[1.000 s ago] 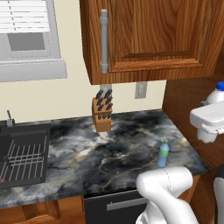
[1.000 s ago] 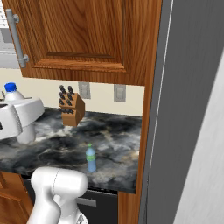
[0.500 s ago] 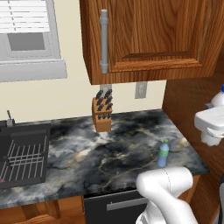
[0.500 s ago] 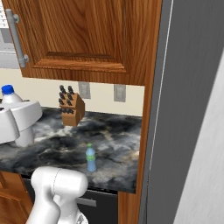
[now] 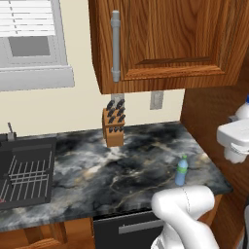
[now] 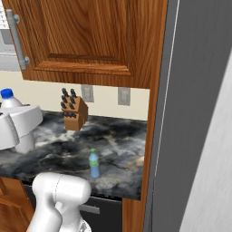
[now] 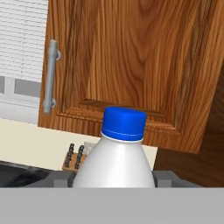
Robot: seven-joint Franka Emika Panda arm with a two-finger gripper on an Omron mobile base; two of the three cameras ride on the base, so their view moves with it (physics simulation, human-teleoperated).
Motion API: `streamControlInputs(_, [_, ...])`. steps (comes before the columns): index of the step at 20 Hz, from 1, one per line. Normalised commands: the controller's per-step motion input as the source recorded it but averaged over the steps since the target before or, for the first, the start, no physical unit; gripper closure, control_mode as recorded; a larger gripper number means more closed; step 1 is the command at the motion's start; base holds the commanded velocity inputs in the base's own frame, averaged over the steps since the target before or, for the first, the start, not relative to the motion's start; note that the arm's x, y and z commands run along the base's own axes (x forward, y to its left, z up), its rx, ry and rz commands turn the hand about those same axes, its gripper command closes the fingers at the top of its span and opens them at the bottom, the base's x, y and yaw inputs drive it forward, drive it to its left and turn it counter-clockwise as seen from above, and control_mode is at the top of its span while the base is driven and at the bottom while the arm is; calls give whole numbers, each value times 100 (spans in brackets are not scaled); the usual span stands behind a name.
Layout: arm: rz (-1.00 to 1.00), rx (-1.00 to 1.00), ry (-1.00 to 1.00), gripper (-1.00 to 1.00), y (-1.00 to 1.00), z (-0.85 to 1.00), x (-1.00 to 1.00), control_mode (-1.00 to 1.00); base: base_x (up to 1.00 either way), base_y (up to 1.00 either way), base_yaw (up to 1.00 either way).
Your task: Take the bottled waters from the counter and place them in the freezer to freeze. Close the freezer door after placing the bottles.
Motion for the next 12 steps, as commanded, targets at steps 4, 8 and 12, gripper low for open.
streamControlInputs(4, [0,0,0,100,0,0,0,100,-47,0,0])
streamControlInputs(8, [0,0,0,100,0,0,0,100,-59,0,0])
streamControlInputs(12, [0,0,0,100,0,0,0,100,-60,0,0])
